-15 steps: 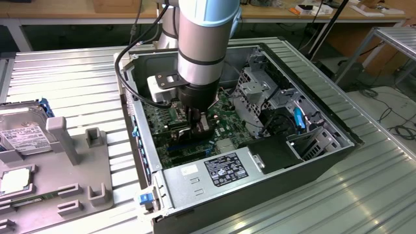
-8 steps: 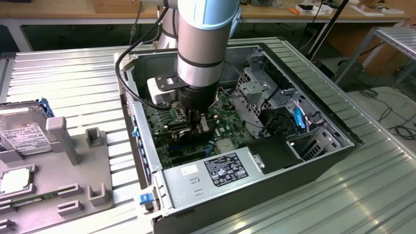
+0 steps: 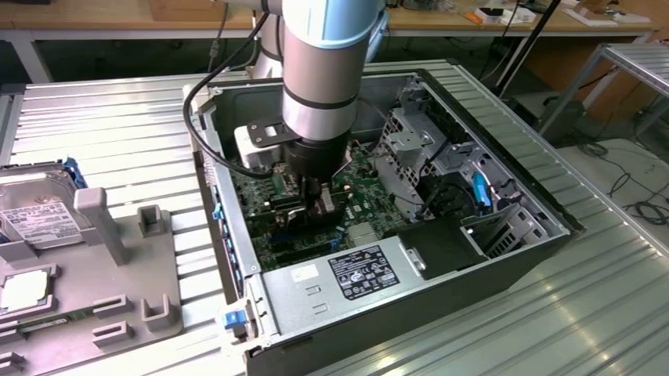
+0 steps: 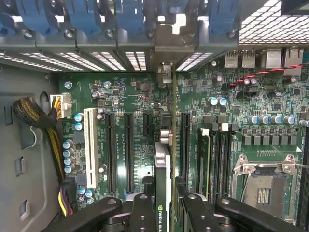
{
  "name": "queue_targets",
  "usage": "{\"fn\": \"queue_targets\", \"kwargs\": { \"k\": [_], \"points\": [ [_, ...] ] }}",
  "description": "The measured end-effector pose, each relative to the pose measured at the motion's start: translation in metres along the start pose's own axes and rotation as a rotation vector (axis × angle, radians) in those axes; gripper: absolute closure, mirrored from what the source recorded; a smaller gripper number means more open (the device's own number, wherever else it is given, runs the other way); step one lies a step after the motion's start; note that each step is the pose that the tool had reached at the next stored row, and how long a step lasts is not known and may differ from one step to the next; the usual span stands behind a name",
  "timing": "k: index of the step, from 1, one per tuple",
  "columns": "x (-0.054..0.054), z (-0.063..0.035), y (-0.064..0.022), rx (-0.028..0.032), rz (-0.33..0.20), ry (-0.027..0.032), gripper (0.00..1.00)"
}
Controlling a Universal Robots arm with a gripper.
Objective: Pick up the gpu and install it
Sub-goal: 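Insert the gpu into the slot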
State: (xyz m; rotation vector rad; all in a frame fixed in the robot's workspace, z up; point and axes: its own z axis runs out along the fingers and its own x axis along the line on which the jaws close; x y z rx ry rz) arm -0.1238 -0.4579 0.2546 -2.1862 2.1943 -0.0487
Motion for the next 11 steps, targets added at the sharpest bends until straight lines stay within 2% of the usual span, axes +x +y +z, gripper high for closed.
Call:
{"fn": "queue_targets", "kwargs": {
  "k": [11],
  "points": [
    [0.0,0.0029,0.0018,0.0033,0.0,0.0021,0.73]
  ]
}}
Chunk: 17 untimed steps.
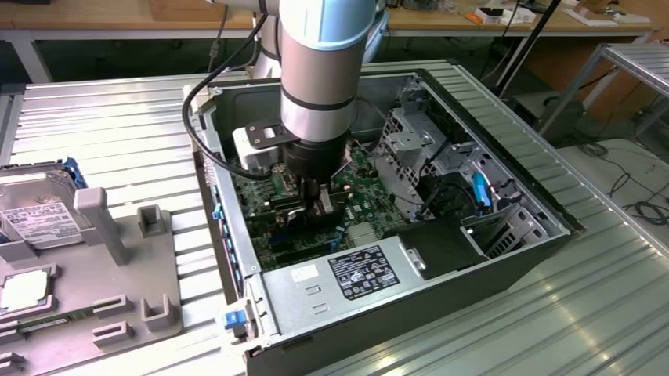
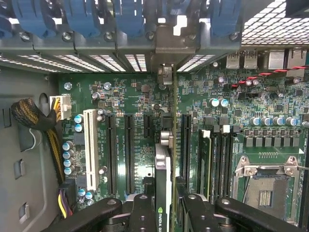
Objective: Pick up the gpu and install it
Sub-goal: 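Insert the gpu into the slot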
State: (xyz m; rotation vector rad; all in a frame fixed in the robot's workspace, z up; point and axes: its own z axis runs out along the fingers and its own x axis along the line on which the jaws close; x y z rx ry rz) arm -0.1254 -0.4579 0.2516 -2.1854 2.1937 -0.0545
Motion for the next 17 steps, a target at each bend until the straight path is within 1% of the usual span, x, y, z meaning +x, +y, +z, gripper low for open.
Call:
{"fn": "queue_targets", "kwargs": {
  "k": [5,6,7,8,9,10,12,13,14,17],
  "points": [
    [0.0,0.0,0.0,0.0,0.0,0.0,0.73],
    [0.0,0.0008,0.0001,0.0007,0.0,-0.0022,0.72],
    [0.0,0.001,0.0001,0.0011,0.0,-0.0019,0.72],
    [0.0,-0.0001,0.0,-0.0001,0.0,0.0002,0.67],
    [0.0,0.0001,0.0,0.0002,0.0,-0.0003,0.6],
    [0.0,0.0,0.0,0.0001,0.0,0.0,0.48],
    [0.0,0.0,0.0,0.0,0.0,0.0,0.48],
    [0.0,-0.0005,0.0,-0.0002,0.001,0.0004,0.42],
    [0.0,-0.0026,-0.0002,0.0001,0.001,-0.0001,0.42],
    [0.0,-0.0199,-0.0012,0.0002,0.002,-0.0001,0.42]
  ]
}}
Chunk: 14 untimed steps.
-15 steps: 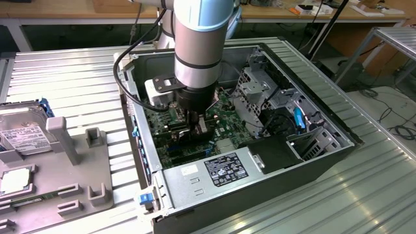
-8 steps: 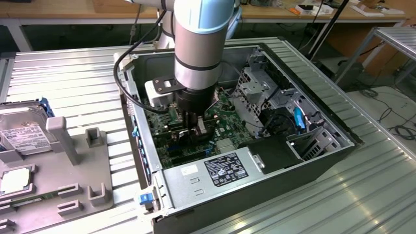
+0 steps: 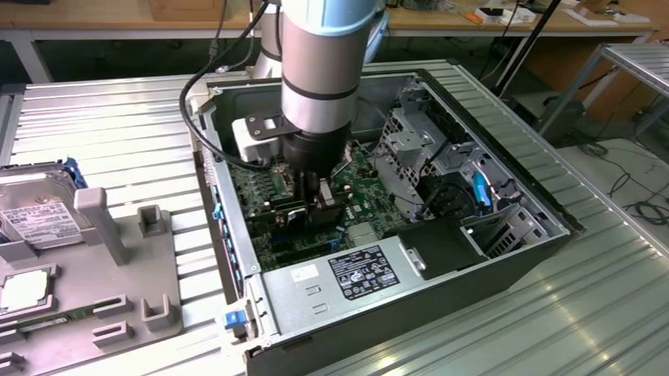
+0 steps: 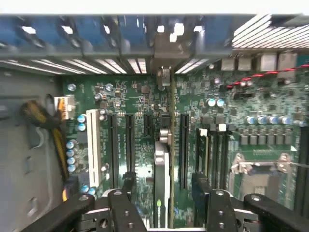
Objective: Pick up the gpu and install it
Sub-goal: 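Insert the gpu into the slot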
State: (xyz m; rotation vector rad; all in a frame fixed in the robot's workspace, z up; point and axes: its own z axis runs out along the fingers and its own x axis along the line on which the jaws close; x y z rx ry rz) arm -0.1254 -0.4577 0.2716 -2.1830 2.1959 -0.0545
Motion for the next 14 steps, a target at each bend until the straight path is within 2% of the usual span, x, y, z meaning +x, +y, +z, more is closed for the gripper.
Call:
{"fn": "queue_targets", "kwargs": {
  "k": [3,4,9,10,11,12,13,14],
  "points": [
    [0.0,-0.0182,-0.001,0.0,0.0,0.0,0.42],
    [0.0,-0.021,-0.0011,-0.0002,0.0,0.0003,0.42],
    [0.0,-0.0234,-0.0012,0.0,0.0,0.0001,0.43],
    [0.0,-0.0236,-0.0012,0.0,0.0,0.0,0.5],
    [0.0,-0.0243,-0.0013,0.0,0.0,0.0001,0.62],
    [0.0,-0.0247,-0.0013,0.0,0.0,0.0,0.68],
    [0.0,-0.0251,-0.0013,0.0,0.0,0.0001,0.68],
    [0.0,-0.0256,-0.0013,0.0,0.0,0.0001,0.74]
  ]
}}
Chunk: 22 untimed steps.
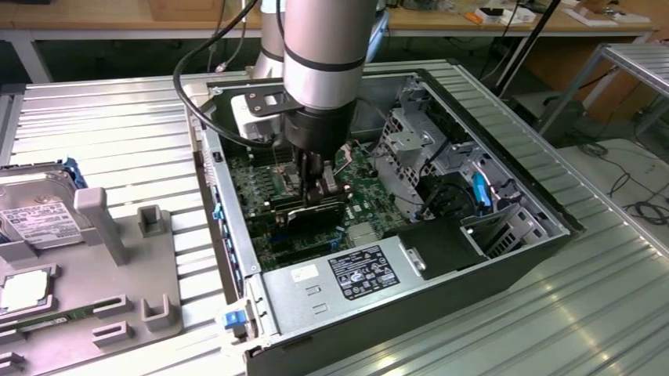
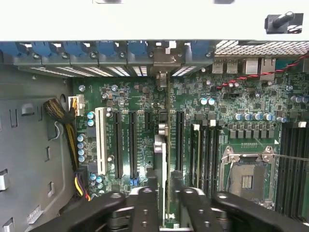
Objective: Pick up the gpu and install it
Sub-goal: 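Insert the gpu into the slot, then press down on the gpu until it lock into place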
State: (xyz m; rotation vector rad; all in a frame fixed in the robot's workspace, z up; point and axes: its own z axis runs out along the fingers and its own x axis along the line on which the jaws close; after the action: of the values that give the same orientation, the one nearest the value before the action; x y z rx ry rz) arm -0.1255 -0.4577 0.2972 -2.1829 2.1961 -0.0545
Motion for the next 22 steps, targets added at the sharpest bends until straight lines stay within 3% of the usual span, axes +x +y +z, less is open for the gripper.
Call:
{"fn": "queue_targets", "kwargs": {
  "k": [1,2,22],
  "points": [
    [0.0,-0.0008,-0.0001,0.0,0.0,0.0,0.86],
    [0.0,-0.0014,-0.0001,0.0,0.0,-0.0001,0.89],
    [0.0,-0.0114,-0.0006,0.0,0.0,-0.0001,0.89]
  ]
}}
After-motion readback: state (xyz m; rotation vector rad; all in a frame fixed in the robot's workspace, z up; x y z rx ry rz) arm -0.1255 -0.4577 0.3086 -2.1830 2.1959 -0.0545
